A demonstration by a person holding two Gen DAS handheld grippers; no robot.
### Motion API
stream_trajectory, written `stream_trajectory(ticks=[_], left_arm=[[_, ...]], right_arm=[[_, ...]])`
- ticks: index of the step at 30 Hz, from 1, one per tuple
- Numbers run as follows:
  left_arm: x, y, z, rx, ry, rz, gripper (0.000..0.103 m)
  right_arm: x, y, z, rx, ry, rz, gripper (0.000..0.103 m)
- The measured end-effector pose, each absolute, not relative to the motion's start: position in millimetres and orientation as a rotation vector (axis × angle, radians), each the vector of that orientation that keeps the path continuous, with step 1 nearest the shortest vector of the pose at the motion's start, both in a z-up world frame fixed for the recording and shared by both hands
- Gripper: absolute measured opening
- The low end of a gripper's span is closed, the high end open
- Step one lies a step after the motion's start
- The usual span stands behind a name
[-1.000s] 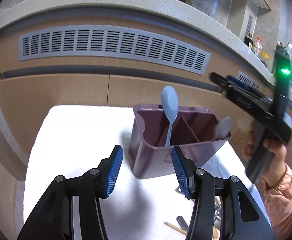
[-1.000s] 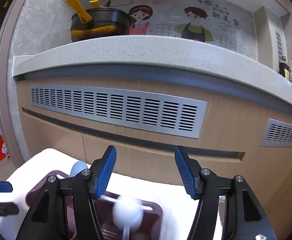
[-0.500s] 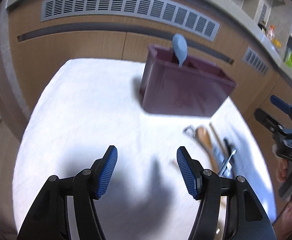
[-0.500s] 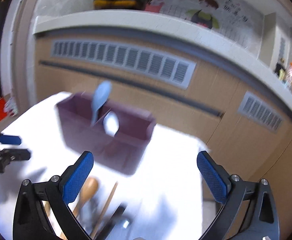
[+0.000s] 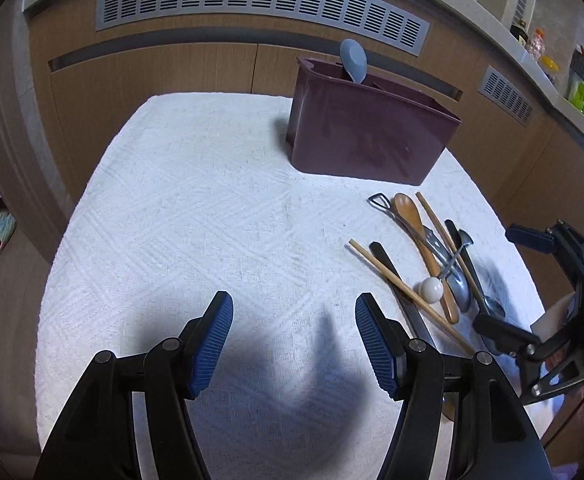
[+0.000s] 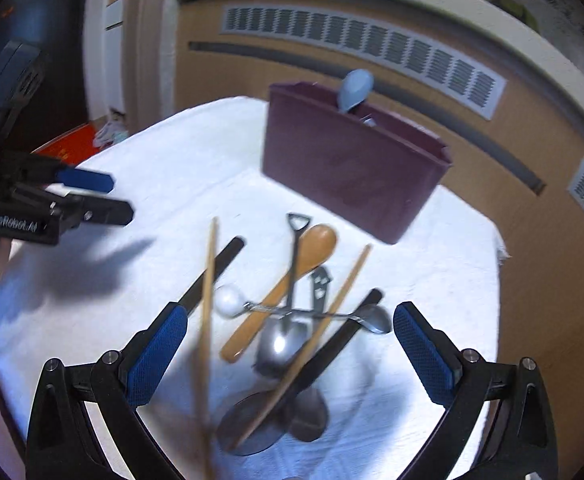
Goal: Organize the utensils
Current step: 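Move both tools back to the remaining utensils, then grasp a wooden chopstick with the right tool while the left tool grasps the dark-handled spoon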
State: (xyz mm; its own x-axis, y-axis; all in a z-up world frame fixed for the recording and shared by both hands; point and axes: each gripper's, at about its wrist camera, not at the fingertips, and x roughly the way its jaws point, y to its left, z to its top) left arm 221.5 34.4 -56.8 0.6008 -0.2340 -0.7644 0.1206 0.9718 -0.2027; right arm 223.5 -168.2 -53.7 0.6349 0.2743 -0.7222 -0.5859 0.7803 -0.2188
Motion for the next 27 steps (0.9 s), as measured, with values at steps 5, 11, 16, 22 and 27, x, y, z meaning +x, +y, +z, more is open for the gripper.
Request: stream_trajectory(ticks=[5,11,16,22,27], left_arm=[[221,28,-62,-0.149,0.932,-0.255,0.064],[222,23,-66,-0.152,0.954,-0.269,0.064],[218,12,-66,-0.125,0.963,-0.295,0.064],[214,9,-58,-0.12,0.956,-0.294,0.064],[214,-1,-53,-0.116,0.997,-0.329,0.061]], right_arm=[[226,-164,-59,-0.546,0.743,0.498,0.072],[223,-168,-72,-0.373,0.928,0.644,0.029],[219,-157,-80,-0.361,0.912,0.653,0.017],[229,-145,-84,-0.365,0.925,0.648,0.014],[229,-158,-74,-0.302,0.917,0.606,0.005]])
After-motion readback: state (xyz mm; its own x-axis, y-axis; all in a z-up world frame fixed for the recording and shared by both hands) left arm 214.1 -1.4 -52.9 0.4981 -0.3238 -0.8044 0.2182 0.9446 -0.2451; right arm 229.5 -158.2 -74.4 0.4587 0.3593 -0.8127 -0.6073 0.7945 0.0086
